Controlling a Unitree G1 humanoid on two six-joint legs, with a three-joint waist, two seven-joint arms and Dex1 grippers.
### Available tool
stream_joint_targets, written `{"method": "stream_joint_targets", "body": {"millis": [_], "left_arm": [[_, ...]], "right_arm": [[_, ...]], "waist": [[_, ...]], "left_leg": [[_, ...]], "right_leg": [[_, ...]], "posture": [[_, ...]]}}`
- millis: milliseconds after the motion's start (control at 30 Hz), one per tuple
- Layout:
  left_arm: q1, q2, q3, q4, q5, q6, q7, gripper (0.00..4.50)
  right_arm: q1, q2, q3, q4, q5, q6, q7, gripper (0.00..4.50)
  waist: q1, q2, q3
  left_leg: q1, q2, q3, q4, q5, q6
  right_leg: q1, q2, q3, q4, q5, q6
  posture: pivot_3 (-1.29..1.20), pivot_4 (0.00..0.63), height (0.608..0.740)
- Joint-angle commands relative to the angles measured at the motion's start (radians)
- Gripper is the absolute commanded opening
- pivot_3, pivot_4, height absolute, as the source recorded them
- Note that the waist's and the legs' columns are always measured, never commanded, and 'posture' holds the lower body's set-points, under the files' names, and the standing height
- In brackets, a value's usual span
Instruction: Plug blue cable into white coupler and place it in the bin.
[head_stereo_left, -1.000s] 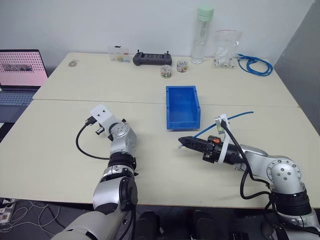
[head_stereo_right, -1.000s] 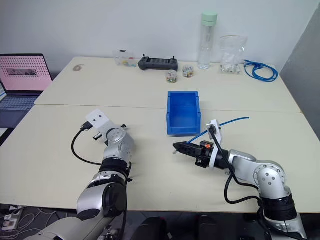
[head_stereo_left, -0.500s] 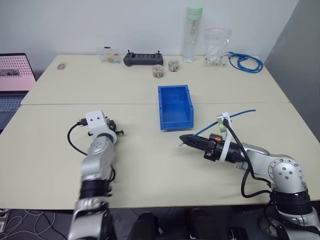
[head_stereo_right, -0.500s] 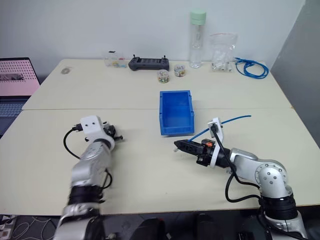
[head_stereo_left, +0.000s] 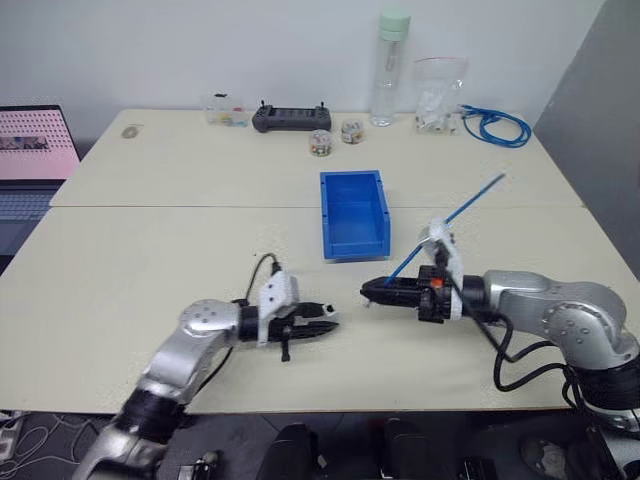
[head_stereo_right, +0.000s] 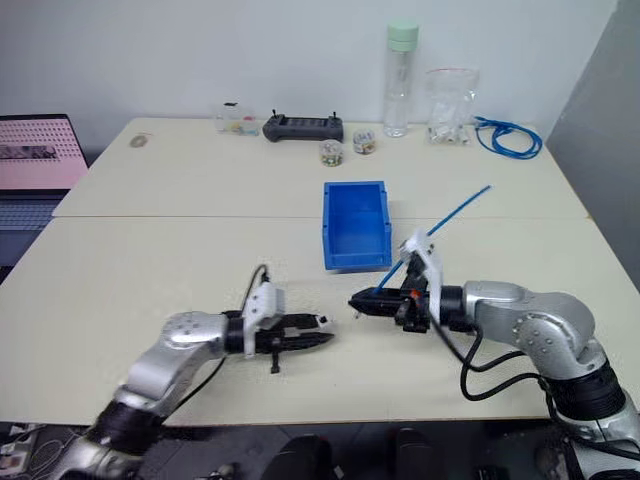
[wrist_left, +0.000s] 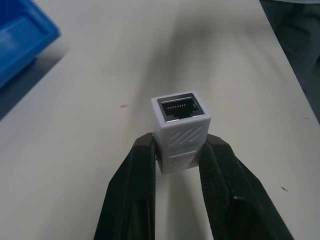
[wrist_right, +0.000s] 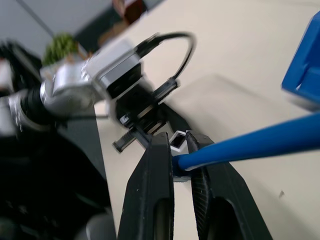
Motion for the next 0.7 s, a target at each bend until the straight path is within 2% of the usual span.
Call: {"method": "stream_joint_targets", "body": {"millis": [33, 267, 700], "left_arm": [[-0.075, -0.069, -0.046, 0.180, 0.062, -0.176, -0.089, 0.90], [-0.168, -0.157, -0.062, 0.408, 0.119, -0.332, -0.170, 0.90], [-0.152, -0.149, -0.048, 0.378, 0.112, -0.313, -0.242, 0.90]], "right_arm": [[-0.021, -0.014, 0.033, -0.030, -0.138, -0.108, 0.094, 0.18], [0.013, 0.022, 0.091, -0.032, -0.299, -0.201, 0.141, 0.18], [0.058, 0.070, 0.149, 0.033, -0.472, -0.296, 0.220, 0.18]], "waist": [[-0.003, 0.000, 0.000], [0.004, 0.000, -0.001], [0.003, 0.000, -0.001]], "left_leg": [[0.000, 0.000, 0.000, 0.000, 0.000, 0.000], [0.001, 0.000, -0.001, 0.001, 0.000, 0.000], [0.002, -0.001, -0.002, 0.002, 0.000, 0.000]], "right_leg": [[-0.001, 0.000, 0.000, 0.000, 0.000, 0.000], [0.000, -0.001, 0.000, 0.002, 0.000, 0.000], [0.001, -0.001, 0.000, 0.002, 0.000, 0.001]], "posture": [[0.00, 0.150, 0.740], [0.00, 0.150, 0.740], [0.00, 0.150, 0.740]]}}
